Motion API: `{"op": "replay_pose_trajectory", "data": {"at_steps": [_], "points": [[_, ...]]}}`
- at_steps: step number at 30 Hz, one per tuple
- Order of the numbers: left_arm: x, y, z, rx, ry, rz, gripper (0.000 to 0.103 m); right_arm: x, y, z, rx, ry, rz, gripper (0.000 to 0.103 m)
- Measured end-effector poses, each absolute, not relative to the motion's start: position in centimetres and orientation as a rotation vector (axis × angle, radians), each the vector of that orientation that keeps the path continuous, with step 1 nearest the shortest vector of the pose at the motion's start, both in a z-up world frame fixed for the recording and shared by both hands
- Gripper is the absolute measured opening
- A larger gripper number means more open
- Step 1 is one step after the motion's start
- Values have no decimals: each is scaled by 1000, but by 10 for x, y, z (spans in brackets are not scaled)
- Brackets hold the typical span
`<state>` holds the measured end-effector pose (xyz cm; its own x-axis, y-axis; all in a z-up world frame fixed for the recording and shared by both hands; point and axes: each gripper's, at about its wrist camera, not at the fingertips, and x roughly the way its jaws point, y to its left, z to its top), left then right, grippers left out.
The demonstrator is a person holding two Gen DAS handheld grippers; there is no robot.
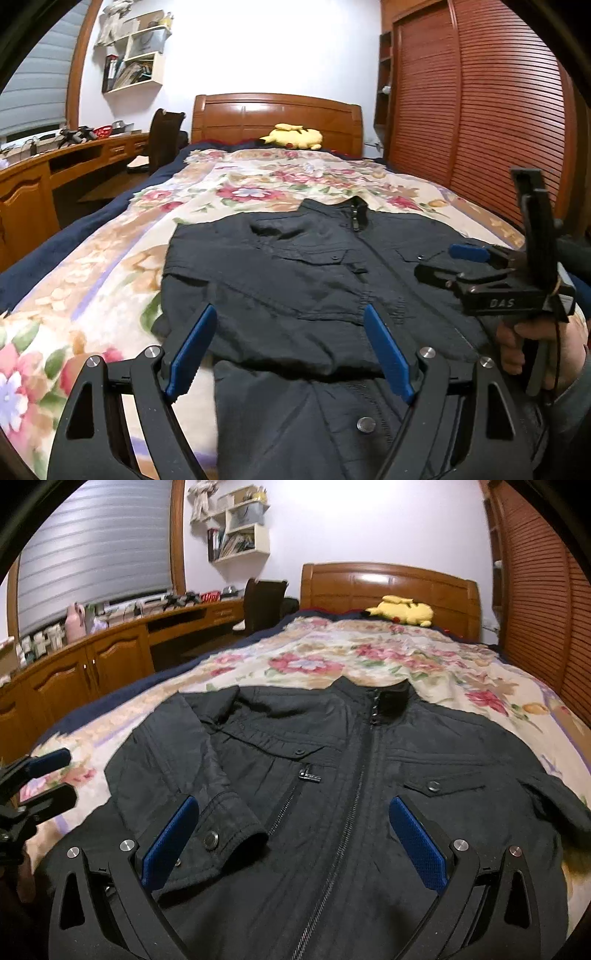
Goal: Fold large clothes
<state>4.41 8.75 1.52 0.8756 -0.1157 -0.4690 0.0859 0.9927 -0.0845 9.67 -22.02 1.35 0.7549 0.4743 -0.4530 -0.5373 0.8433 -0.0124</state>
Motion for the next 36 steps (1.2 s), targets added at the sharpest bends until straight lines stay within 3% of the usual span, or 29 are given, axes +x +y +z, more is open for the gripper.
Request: {"op": "replay_pose_trajectory", "data": {"at_steps": [8,11,14,16,18,19,36], "points": [[39,88,13,1,474,-44,82,128,-202,-15,-191,620,678,93],[40,88,12,-2,480,-43,82,133,-202,-18,-198,642,709,84],[42,86,12,-11,482,-48,82,135,-204,-20,-197,661,751,57],[41,84,12,-11,479,-50,82,131,-203,-18,-198,652,758,29],[41,82,11,-7,479,-50,82,131,-207,-17,-190,640,772,14],[41,80,11,-4,480,-49,82,128,-207,-16,-185,629,777,11],[37,56,8,19,473,-98,82,64,-258,4,-146,405,625,9]]}}
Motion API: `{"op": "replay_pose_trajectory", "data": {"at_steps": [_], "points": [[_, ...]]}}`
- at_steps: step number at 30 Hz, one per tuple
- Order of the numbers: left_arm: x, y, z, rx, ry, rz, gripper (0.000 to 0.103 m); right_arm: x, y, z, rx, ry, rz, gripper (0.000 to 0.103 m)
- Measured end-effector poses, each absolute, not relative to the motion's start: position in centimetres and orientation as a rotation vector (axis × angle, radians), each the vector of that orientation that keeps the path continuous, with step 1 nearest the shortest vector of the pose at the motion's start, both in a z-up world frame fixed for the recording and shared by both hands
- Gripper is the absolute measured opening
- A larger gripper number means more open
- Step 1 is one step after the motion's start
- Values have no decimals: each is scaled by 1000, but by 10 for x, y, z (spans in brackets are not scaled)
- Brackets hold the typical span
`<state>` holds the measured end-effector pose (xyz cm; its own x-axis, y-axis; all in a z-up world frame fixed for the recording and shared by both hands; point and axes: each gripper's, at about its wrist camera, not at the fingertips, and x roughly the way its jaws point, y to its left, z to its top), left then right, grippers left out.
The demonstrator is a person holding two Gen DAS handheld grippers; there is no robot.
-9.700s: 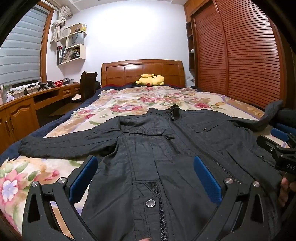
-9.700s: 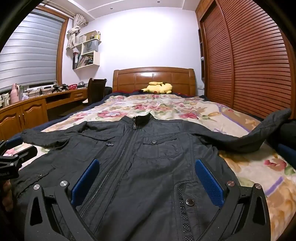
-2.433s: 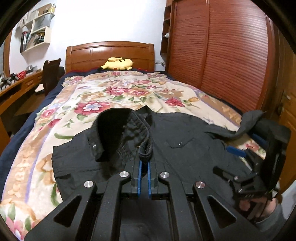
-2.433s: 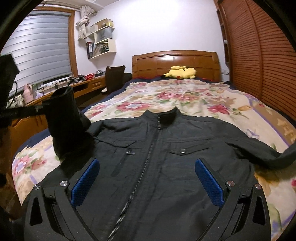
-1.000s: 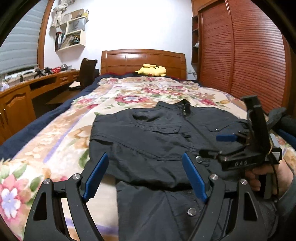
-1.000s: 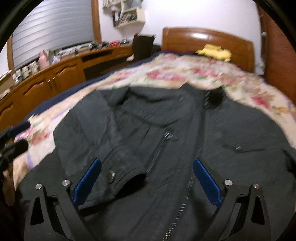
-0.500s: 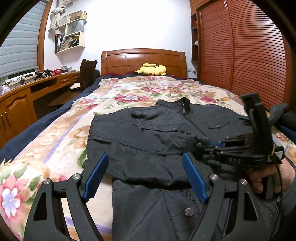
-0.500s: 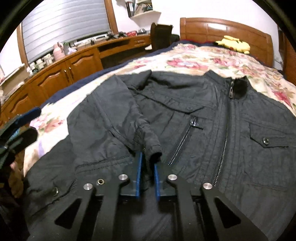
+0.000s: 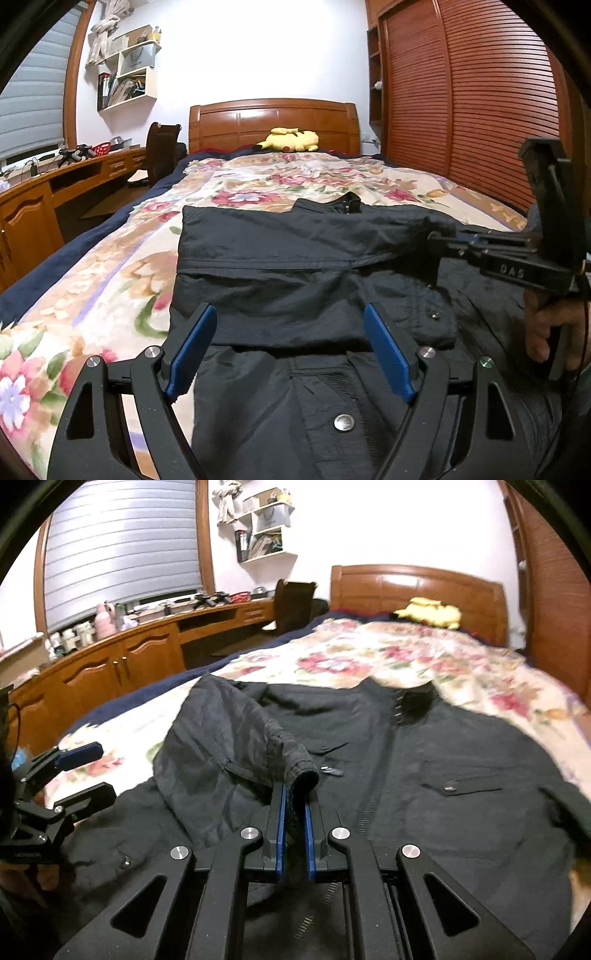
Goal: Fold large clothes
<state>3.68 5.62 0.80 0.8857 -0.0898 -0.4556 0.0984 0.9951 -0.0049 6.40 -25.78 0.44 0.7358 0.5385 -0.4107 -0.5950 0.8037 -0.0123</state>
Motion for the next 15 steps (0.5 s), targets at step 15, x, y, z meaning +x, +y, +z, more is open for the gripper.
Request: {"op": "replay_pose_trajectory", "data": {"at_steps": [15], "points": [[37,41,13,15,443,-119,82,21,-268,15,-296,372,360,9]]}}
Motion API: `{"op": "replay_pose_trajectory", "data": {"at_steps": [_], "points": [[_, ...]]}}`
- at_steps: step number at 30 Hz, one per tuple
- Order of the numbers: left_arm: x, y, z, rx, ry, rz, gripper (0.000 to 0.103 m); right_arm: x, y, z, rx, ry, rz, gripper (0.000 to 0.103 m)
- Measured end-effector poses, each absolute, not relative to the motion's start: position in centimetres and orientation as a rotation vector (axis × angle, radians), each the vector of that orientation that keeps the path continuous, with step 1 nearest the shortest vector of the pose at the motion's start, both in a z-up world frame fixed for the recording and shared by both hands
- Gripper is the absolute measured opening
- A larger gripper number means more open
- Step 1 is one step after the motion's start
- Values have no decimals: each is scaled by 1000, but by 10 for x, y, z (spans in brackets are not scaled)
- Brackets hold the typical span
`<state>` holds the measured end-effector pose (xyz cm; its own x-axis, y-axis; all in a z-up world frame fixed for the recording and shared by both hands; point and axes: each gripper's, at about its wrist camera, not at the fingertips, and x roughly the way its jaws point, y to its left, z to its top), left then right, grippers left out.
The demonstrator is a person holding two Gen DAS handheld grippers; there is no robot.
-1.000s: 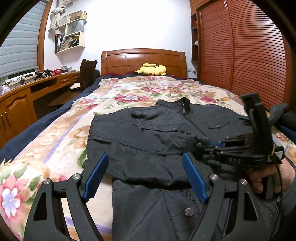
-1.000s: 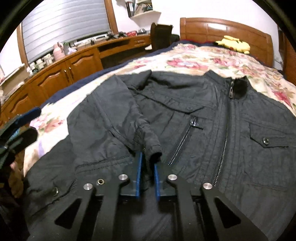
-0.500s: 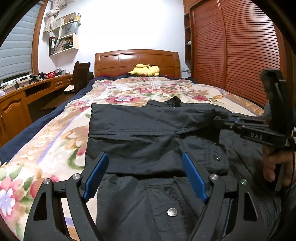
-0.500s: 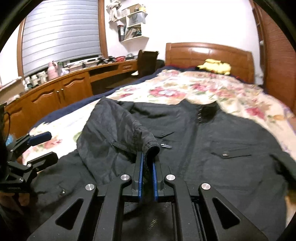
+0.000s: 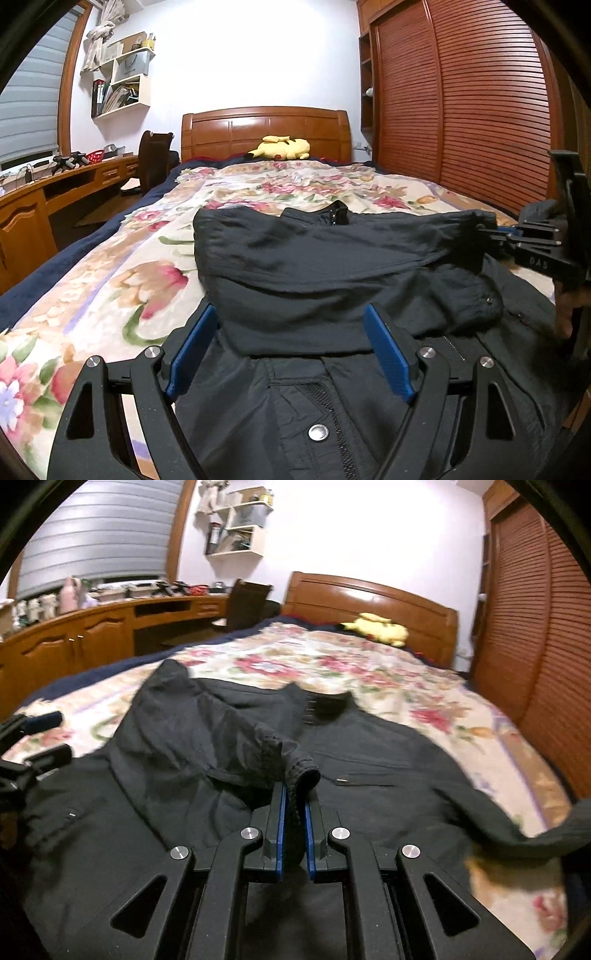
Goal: Fold large clothes
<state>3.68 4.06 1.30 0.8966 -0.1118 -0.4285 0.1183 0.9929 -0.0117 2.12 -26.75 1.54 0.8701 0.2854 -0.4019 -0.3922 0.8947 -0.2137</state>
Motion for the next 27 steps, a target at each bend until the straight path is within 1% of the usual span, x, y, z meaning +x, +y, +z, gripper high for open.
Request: {"op": "replay_pose_trajectory", "data": {"at_steps": [10,19,23,24,27], "points": [[34,35,16,43,456,-133,82,37,-272,20,-350,440,143,9],[36,36,14,23,462,-136,82,47,-258,19,-366,500,94,9],[37,35,15,18,469,-156,82,40,-260,22,-320,528,118,9],[37,33,15,13,473,-167,82,38,-261,23,-310,532,125,9],[38,29,15,0,484,-193,82,34,-269,27,-301,527,111,20]]}}
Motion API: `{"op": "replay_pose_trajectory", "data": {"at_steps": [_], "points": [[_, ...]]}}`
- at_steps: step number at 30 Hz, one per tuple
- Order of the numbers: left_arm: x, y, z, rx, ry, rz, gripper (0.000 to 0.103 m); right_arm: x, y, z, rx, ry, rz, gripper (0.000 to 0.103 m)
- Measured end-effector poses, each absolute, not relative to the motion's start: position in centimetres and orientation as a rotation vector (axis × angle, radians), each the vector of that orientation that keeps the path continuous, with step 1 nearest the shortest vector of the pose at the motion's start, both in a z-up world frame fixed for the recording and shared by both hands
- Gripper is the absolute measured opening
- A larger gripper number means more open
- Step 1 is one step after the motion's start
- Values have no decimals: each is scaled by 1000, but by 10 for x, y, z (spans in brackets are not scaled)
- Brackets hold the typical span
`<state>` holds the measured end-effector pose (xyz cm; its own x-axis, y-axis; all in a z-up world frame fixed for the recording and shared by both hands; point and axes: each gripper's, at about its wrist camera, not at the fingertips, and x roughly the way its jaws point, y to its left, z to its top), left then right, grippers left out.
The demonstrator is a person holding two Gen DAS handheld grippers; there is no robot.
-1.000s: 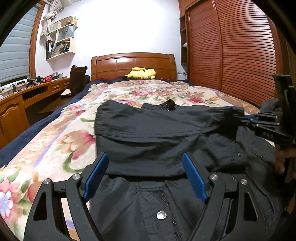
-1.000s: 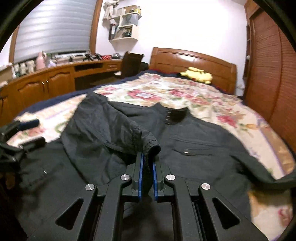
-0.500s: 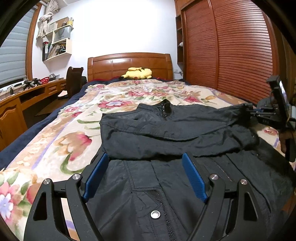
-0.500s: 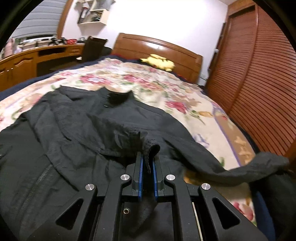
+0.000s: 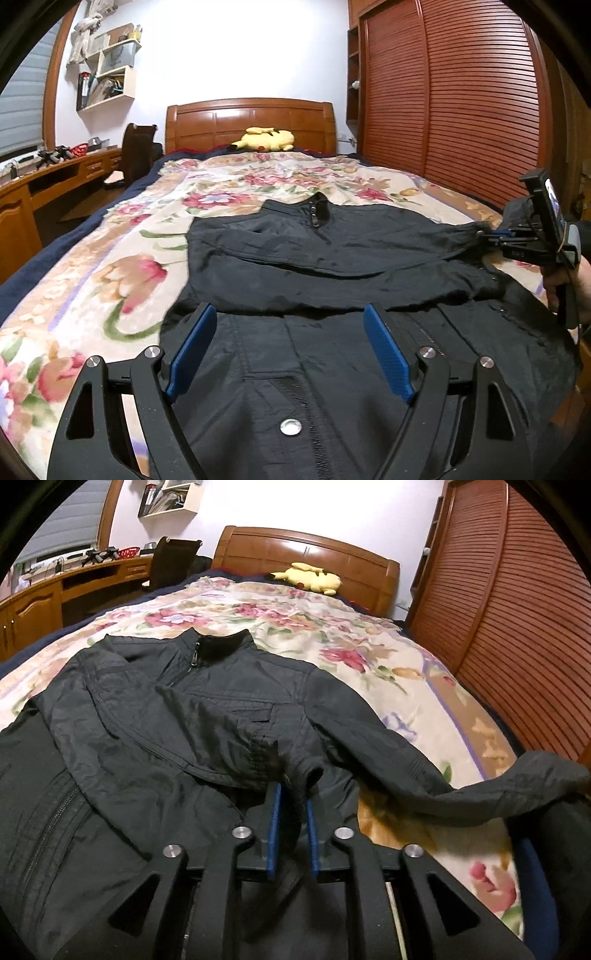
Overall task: Fold large clothes
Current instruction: 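Move the right gripper to the other sleeve cuff lying on the quilt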
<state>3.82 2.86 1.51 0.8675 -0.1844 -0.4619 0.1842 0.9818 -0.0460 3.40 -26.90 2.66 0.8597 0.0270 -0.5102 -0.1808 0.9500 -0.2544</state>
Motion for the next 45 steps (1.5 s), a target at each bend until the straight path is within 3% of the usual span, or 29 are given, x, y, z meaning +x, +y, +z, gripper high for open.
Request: {"op": "replay_pose_trajectory", "data": {"at_steps": [2,4,5,10,23,31,45], "points": [[39,24,16,-11,485,-206,82,38,-282,29,-291,525,87,27],[39,19,17,-17,484,-219,82,35,-291,30,-268,527,86,48],[39,17,17,-18,482,-226,82,31,-295,31,-258,523,83,52],[39,1,19,-14,477,-255,82,21,-311,35,-229,521,61,61],[41,-33,21,26,472,-299,82,8,-362,62,-197,527,-33,62],[45,-34,18,22,487,-298,82,21,-400,88,-137,530,-103,77],[50,-38,11,45,516,-300,82,78,-468,105,24,545,-313,77]]}}
